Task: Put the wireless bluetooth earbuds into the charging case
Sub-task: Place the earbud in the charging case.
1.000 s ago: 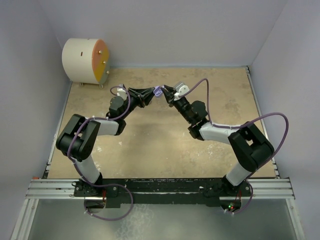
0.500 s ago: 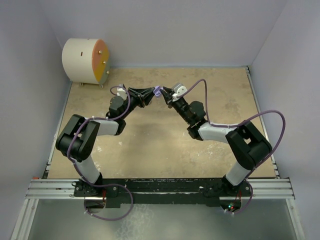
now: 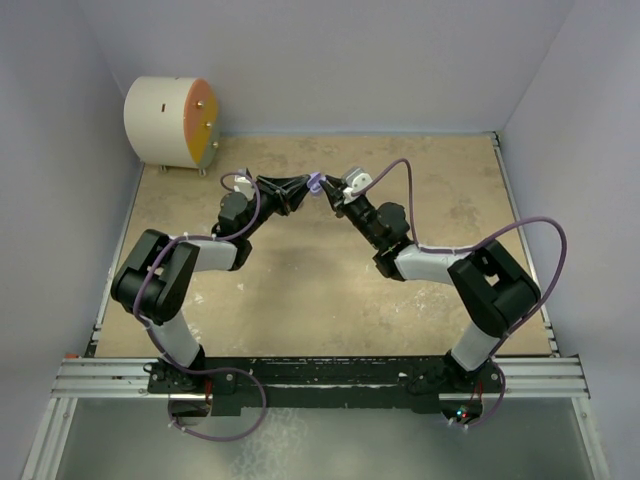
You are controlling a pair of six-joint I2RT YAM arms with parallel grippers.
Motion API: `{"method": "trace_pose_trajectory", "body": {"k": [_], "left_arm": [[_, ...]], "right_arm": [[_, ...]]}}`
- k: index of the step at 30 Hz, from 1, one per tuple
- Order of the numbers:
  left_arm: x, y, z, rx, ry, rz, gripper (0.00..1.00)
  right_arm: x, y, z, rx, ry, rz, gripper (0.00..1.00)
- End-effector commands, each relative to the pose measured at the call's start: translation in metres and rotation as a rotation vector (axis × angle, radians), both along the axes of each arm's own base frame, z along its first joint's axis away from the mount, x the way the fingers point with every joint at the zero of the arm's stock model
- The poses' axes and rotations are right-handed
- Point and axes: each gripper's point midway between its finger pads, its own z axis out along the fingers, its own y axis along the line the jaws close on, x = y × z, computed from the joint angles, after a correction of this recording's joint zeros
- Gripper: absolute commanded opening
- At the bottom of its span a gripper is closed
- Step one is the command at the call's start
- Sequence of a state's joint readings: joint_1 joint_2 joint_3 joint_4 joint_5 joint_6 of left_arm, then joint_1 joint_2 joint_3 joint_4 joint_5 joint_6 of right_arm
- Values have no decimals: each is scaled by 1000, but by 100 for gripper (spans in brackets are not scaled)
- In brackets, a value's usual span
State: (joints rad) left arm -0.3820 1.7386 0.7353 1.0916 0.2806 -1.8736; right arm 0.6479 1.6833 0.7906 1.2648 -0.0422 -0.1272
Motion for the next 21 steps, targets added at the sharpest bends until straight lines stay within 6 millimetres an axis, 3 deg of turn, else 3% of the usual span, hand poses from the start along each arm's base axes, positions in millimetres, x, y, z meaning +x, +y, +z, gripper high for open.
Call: {"method": "trace_pose_trajectory", "body": {"k": [1,14,21], "left_arm": [[-6,1,54,-52,-143,2,0],[-5,2,54,-54,-141,10,0],[-5,3,54,-54,-142,11,0]], "right_arm": [[3,0,21,32,-59,-18,0],[5,1,19,19,-32,-19,1],[5,4,19,19,-16,-8,10]]}}
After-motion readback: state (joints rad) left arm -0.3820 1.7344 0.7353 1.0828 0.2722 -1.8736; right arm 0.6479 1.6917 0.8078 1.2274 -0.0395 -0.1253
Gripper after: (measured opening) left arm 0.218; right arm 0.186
